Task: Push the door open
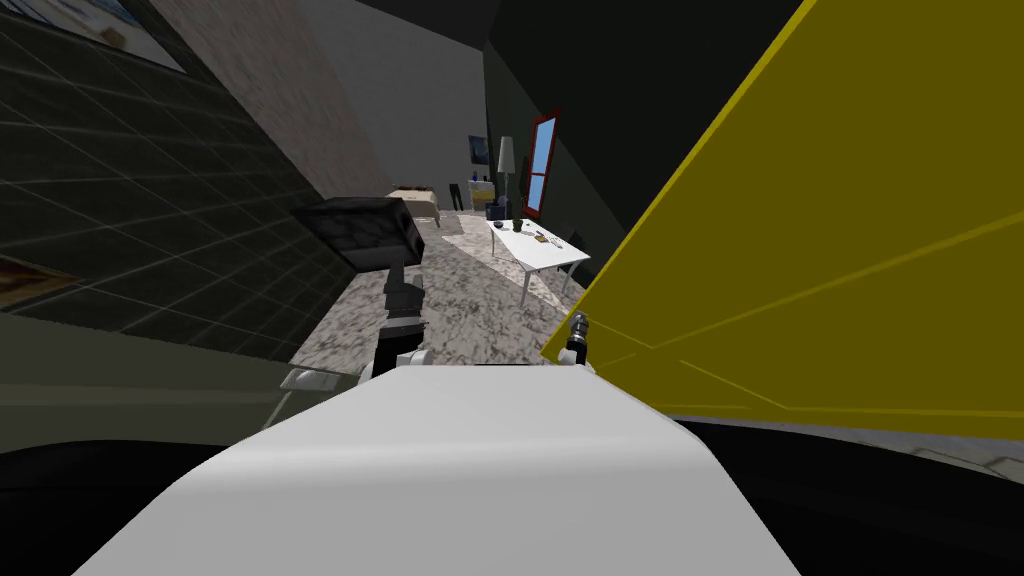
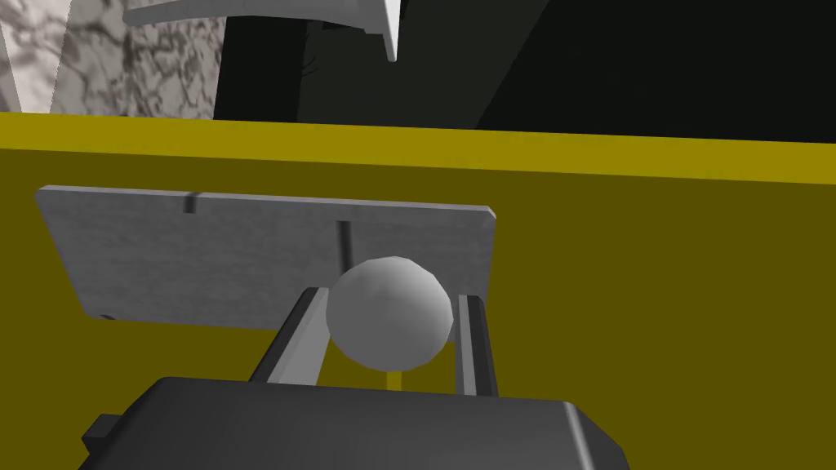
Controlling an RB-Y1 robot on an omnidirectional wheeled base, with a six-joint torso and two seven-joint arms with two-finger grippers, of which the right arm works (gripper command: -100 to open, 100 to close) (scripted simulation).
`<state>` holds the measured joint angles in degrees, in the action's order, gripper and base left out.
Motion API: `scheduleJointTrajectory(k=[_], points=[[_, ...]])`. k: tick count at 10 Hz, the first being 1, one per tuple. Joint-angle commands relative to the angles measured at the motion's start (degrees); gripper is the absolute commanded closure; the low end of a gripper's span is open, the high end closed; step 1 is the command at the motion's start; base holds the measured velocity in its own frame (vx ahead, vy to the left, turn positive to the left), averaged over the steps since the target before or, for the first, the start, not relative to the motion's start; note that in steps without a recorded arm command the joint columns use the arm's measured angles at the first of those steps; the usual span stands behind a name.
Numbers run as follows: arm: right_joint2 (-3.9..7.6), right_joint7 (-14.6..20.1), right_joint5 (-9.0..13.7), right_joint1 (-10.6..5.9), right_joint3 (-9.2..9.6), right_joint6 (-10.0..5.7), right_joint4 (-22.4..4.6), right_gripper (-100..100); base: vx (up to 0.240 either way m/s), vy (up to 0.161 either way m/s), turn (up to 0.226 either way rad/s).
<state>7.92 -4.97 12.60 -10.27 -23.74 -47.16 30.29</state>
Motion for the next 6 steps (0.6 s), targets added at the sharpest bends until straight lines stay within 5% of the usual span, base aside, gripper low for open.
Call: scheduleJointTrajectory(k=[1,6], points=[[0.51,-0.3,0.6,-0.13,-1.01,-0.55,-0.5,100,0.221,0.001,-0.045],[0.94,-1.0,1.8,-0.14,-2.91,-0.86,-1.3,100,0.177,-0.008,-0.040]])
